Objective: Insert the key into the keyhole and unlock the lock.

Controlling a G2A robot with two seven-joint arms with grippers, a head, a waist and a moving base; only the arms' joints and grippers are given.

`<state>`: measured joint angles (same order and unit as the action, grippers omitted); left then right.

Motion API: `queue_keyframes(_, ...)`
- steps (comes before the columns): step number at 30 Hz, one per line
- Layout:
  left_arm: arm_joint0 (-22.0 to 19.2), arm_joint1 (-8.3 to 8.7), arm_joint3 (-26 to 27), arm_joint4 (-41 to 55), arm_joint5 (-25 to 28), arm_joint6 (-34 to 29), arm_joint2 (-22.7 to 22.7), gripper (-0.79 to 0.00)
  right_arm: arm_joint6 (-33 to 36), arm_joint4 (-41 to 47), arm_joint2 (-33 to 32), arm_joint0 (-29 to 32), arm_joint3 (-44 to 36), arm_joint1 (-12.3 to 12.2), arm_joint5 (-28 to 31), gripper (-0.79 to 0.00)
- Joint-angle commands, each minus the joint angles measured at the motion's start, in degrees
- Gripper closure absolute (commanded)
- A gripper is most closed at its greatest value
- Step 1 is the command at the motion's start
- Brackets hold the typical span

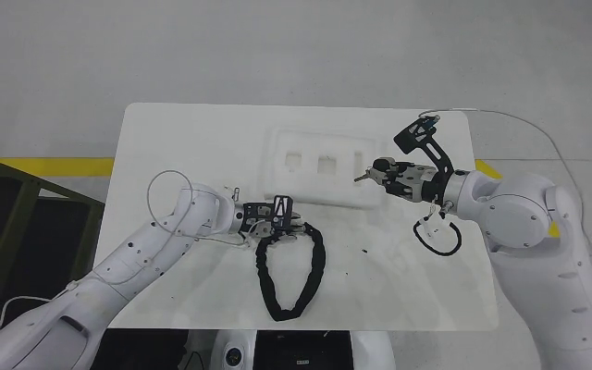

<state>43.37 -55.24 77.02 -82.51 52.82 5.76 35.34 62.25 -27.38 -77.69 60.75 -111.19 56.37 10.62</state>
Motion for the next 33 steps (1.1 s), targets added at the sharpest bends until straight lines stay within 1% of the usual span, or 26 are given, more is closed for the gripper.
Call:
queue_keyframes(1, -0.01, -0.16, -0.15, 0.10, 0.06, 0.02, 0.16, -0.142, 0.00, 0.00, 0.00, 0.00, 0.00, 0.00, 0.00, 0.000)
queue_keyframes(2, -0.02, -0.22, -0.25, 0.17, 0.03, 0.07, 0.29, 0.000, 0.00, 0.00, 0.00, 0.00, 0.00, 0.00, 0.00, 0.000)
queue_keyframes(11, 0.64, -0.25, -0.12, 2.01, 0.43, 2.25, 2.63, 0.000, 0.00, 0.00, 0.00, 0.00, 0.00, 0.00, 0.00, 0.000)
queue_keyframes(16, 1.86, 0.34, 0.54, 4.03, 0.76, 4.88, 5.39, 0.000, 0.00, 0.00, 0.00, 0.00, 0.00, 0.00, 0.00, 0.000)
queue_keyframes(19, 3.14, 0.94, 1.14, 4.16, 0.34, 7.88, 7.53, 0.000, 0.00, 0.00, 0.00, 0.00, 0.00, 0.00, 0.00, 0.000)
queue_keyframes(22, 4.99, 1.58, 1.54, 4.23, -0.64, 11.87, 9.77, 0.000, -0.80, -0.07, 0.33, 0.46, -0.12, 0.03, 0.16, 0.000)
queue_keyframes(25, 6.91, 2.27, 2.41, 1.64, -2.11, 16.97, 11.67, 0.000, -1.18, 0.41, 1.55, 0.65, -0.35, 0.08, 0.75, 0.000)
queue_keyframes(31, 11.24, 3.31, 1.89, -3.48, -8.67, 30.89, 14.97, 0.000, 0.77, 3.00, 4.88, -1.90, -0.93, 0.38, 0.54, 0.000)
queue_keyframes(33, 12.14, 3.48, 1.41, -5.24, -10.85, 34.39, 15.60, 0.000, 0.89, 3.84, 6.03, -2.71, -1.18, 0.54, -0.06, 0.000)
